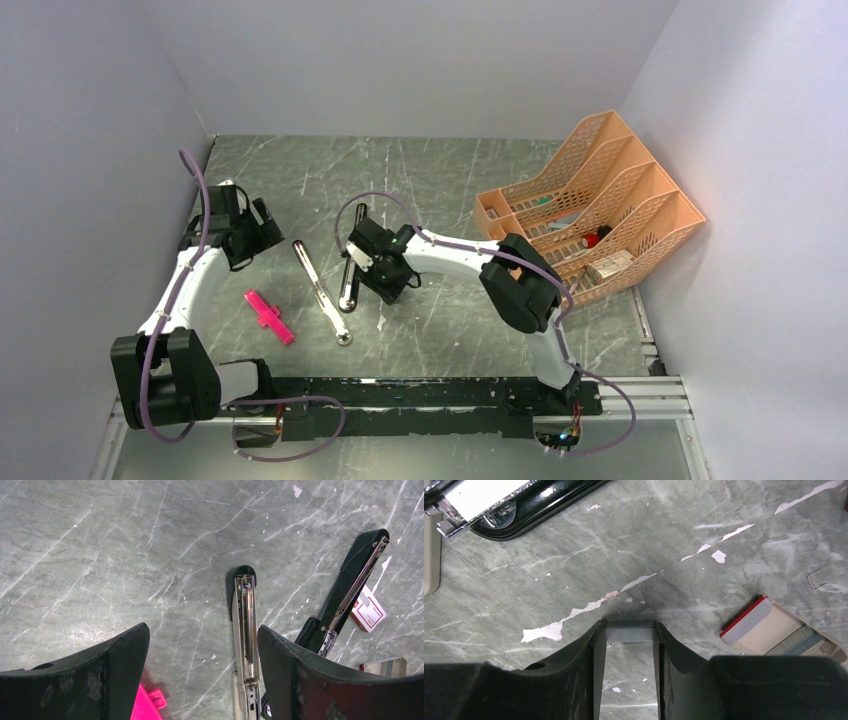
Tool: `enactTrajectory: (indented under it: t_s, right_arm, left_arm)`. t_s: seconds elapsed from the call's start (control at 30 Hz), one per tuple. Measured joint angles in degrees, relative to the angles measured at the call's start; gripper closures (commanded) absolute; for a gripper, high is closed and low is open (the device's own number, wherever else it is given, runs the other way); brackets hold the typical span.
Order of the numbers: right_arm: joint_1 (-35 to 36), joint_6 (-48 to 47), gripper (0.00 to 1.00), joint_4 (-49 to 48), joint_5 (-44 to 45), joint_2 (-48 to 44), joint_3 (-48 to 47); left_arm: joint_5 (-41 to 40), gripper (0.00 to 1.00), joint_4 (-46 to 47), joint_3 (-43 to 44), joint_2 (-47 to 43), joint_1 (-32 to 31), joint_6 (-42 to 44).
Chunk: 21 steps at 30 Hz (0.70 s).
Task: Load the staples into the stapler
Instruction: Place the staple at the center of the board.
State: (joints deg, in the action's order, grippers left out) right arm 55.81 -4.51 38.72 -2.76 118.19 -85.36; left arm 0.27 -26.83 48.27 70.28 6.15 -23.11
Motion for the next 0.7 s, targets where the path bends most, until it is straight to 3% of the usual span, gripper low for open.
enactTrajectory:
  t_s: [0.33,0.7]
  right_arm:
    - [0.4,-0.2,0.51,0.5,0.2,0.3,-0.3]
    - [0.5,-1.8,0.5,0.7,-0.3,0.3,-0.2]
  left_arm:
    - [0.0,0.17,0.0,0.0,0.0,0.0,0.0]
    - [0.0,0.17,0.0,0.0,0.0,0.0,0.0]
